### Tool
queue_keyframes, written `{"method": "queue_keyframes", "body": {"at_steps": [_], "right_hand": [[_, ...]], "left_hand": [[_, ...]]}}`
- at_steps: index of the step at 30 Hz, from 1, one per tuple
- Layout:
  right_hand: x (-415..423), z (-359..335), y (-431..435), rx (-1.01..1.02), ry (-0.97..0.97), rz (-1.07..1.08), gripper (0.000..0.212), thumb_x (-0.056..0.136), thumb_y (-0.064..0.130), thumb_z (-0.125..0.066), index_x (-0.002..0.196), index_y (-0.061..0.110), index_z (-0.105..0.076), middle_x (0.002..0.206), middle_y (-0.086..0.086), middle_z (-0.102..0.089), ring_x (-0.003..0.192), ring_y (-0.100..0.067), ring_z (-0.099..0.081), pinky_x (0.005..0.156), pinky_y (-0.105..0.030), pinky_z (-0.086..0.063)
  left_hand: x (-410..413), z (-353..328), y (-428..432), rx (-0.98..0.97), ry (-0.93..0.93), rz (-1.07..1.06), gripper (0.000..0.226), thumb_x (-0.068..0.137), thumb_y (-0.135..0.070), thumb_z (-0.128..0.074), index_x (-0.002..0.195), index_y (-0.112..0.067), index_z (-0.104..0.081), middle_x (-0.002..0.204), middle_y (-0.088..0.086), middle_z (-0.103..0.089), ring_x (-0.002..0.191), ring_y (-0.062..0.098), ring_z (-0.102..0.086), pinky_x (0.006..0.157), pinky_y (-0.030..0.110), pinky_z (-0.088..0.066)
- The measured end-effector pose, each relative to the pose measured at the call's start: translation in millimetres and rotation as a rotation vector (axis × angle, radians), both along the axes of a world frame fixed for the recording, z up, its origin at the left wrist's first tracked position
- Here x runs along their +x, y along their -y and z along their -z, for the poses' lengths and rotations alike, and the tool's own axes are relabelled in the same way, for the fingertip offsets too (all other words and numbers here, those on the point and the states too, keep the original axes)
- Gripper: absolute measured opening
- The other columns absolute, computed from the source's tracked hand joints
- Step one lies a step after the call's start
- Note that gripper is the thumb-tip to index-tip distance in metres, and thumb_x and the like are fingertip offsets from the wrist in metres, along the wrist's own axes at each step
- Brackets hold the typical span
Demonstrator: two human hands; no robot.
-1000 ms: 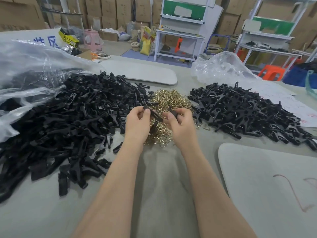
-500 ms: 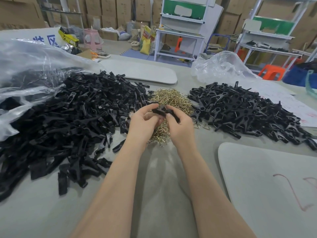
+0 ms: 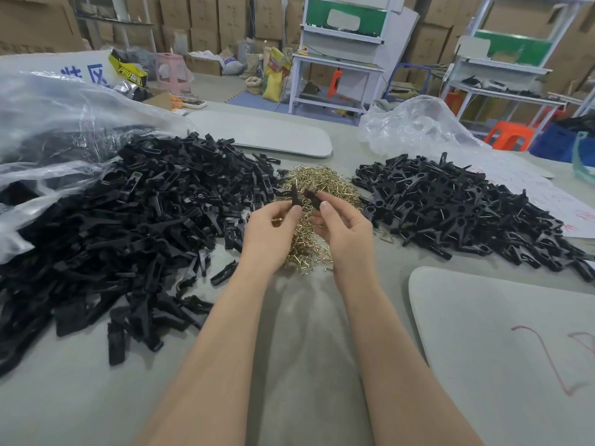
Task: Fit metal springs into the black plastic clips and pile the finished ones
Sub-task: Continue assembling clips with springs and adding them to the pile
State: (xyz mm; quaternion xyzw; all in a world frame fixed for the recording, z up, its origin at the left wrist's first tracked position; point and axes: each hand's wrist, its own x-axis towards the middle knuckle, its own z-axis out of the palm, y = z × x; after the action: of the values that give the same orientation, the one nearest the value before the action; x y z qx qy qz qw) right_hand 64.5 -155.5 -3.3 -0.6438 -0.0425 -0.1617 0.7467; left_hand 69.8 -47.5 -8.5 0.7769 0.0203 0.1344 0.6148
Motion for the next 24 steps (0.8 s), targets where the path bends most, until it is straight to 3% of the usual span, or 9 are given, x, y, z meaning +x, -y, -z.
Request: {"method": "queue_keyframes", "body": {"at_steps": [4,8,13,18,20,22,24], "right_hand": [[-0.7,-0.4,-3.0,-0.028,0.022,-0.014,0.024,0.095,0.003,-0.052,0.089,0.02,-0.067,0.083,0.003,-0.068,0.074,-0.003,-0.064,0.072,-0.017,-0.052],[1.2,1.9,-1.8,-0.024,0.021,0.026,0.016,0.093,0.003,-0.056,0.095,0.019,-0.059,0.091,-0.004,-0.066,0.089,-0.02,-0.066,0.078,-0.022,-0.053],[2.9,1.5,-2.0,0.003,0.009,0.064,0.014,0.092,0.004,-0.058,0.09,0.017,-0.061,0.088,-0.005,-0.068,0.081,-0.015,-0.068,0.076,-0.023,-0.053],[1.6,2.1,-1.1,-0.086,-0.007,0.054,0.013,0.089,0.005,-0.062,0.086,0.017,-0.062,0.087,-0.007,-0.068,0.084,-0.016,-0.065,0.081,-0.029,-0.053],[0.6,1.6,-1.7,-0.113,-0.001,0.047,0.014,0.089,0.005,-0.063,0.085,0.018,-0.061,0.087,-0.007,-0.067,0.082,-0.013,-0.064,0.08,-0.028,-0.052],[0.6,1.6,-2.2,-0.11,-0.004,0.04,0.013,0.089,0.005,-0.062,0.086,0.018,-0.061,0.088,-0.009,-0.068,0.083,-0.015,-0.065,0.081,-0.029,-0.053],[0.7,1.7,-2.4,-0.105,-0.016,0.039,0.013,0.09,0.005,-0.062,0.086,0.018,-0.061,0.092,-0.013,-0.068,0.088,-0.021,-0.066,0.084,-0.032,-0.054]], "left_hand": [[-1.6,-1.5,1.4,-0.12,-0.05,0.07,0.031,0.092,-0.025,-0.061,0.12,-0.011,-0.063,0.11,0.005,-0.068,0.107,0.021,-0.062,0.099,0.044,-0.047],[-2.5,-2.1,1.5,-0.164,-0.058,0.081,0.024,0.089,-0.029,-0.063,0.109,-0.016,-0.068,0.098,0.0,-0.069,0.096,0.017,-0.062,0.098,0.046,-0.047],[-2.5,-3.0,0.9,-0.169,-0.06,0.092,0.028,0.089,-0.03,-0.063,0.112,-0.014,-0.067,0.102,0.004,-0.07,0.099,0.02,-0.062,0.098,0.047,-0.047],[-3.7,-3.5,2.3,-0.185,-0.007,0.115,0.008,0.09,-0.022,-0.064,0.091,-0.03,-0.067,0.09,0.002,-0.07,0.084,0.014,-0.061,0.094,0.046,-0.05],[-3.2,-3.0,2.2,-0.211,0.017,0.111,0.016,0.09,-0.019,-0.064,0.103,-0.028,-0.064,0.085,0.002,-0.066,0.079,0.013,-0.059,0.09,0.044,-0.051],[-2.4,-1.3,2.3,-0.214,0.043,0.077,0.038,0.088,-0.02,-0.066,0.124,-0.029,-0.054,0.084,0.002,-0.066,0.08,0.011,-0.061,0.085,0.035,-0.052],[-2.7,1.0,2.5,-0.175,0.091,0.045,0.046,0.088,-0.023,-0.066,0.128,-0.036,-0.047,0.082,-0.001,-0.067,0.082,0.009,-0.063,0.082,0.027,-0.051]]}}
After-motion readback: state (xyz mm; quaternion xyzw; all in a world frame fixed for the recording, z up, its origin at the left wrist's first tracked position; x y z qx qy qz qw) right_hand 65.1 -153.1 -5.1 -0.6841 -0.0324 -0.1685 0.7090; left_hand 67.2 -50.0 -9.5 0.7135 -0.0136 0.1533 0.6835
